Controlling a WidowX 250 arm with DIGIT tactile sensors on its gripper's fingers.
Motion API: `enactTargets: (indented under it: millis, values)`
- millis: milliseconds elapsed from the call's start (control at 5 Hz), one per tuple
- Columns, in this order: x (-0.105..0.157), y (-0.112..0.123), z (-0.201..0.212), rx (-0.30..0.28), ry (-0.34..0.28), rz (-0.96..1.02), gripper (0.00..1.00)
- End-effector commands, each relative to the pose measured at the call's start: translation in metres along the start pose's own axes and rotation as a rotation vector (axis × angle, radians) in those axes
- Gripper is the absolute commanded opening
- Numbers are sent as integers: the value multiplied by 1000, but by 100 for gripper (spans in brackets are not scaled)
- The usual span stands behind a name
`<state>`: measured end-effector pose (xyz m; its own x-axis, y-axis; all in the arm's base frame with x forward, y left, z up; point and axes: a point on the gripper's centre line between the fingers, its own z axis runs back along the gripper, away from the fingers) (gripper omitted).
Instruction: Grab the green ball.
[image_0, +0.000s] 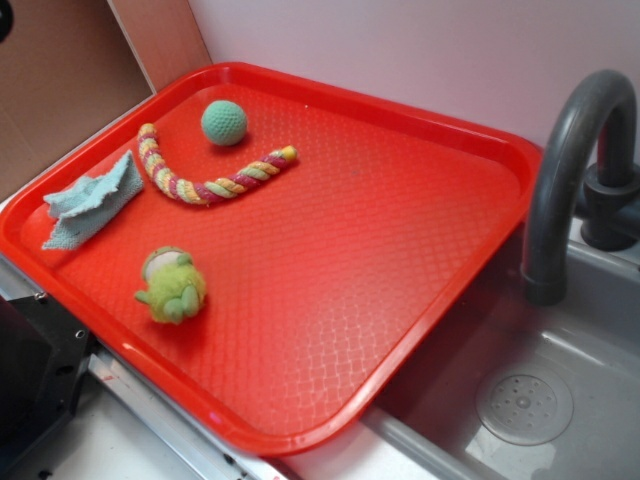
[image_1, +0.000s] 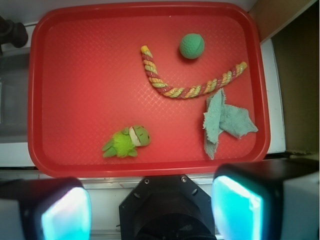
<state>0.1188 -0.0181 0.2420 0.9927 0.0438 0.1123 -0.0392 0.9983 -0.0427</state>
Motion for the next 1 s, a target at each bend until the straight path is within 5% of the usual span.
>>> enactTargets:
  millis: [0,200,800]
  values:
    - [33,33,-22,50,-93,485,100]
    - [54,53,-35,79,-120,615,100]
    - [123,100,-92,94,-270,574,100]
